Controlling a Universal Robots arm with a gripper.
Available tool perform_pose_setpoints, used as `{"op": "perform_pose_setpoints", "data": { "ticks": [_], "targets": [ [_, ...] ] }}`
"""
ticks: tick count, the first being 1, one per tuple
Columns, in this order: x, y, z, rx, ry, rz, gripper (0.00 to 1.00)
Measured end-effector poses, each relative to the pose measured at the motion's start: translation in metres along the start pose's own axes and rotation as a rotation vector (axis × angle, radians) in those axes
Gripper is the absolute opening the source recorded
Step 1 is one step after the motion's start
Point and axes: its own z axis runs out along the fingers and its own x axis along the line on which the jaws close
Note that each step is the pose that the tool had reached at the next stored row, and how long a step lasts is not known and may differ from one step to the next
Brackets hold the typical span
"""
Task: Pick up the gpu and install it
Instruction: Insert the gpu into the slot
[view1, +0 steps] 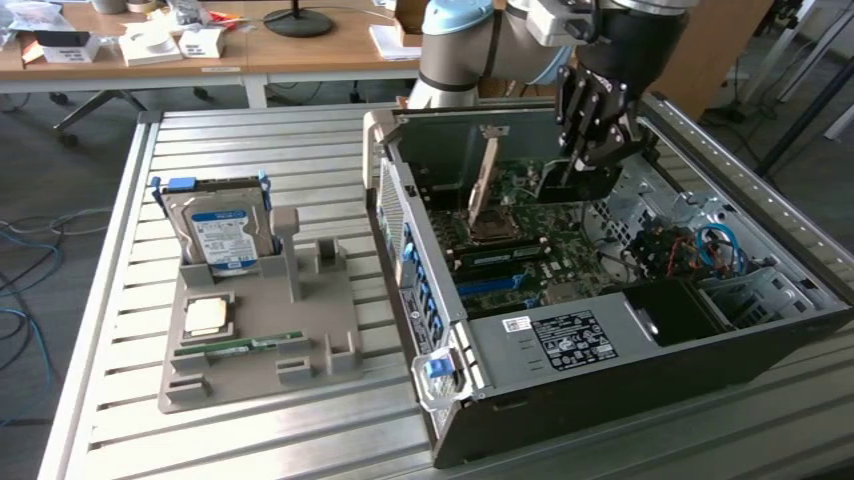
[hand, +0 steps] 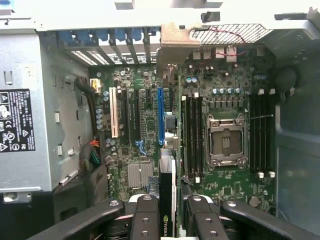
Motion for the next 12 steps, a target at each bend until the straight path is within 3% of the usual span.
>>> {"op": "perform_pose_setpoints", "data": {
  "ticks": [12],
  "targets": [
    [0.000, 0.0007, 0.0215, 0.0000, 0.0000, 0.000, 0.26]
  ]
}}
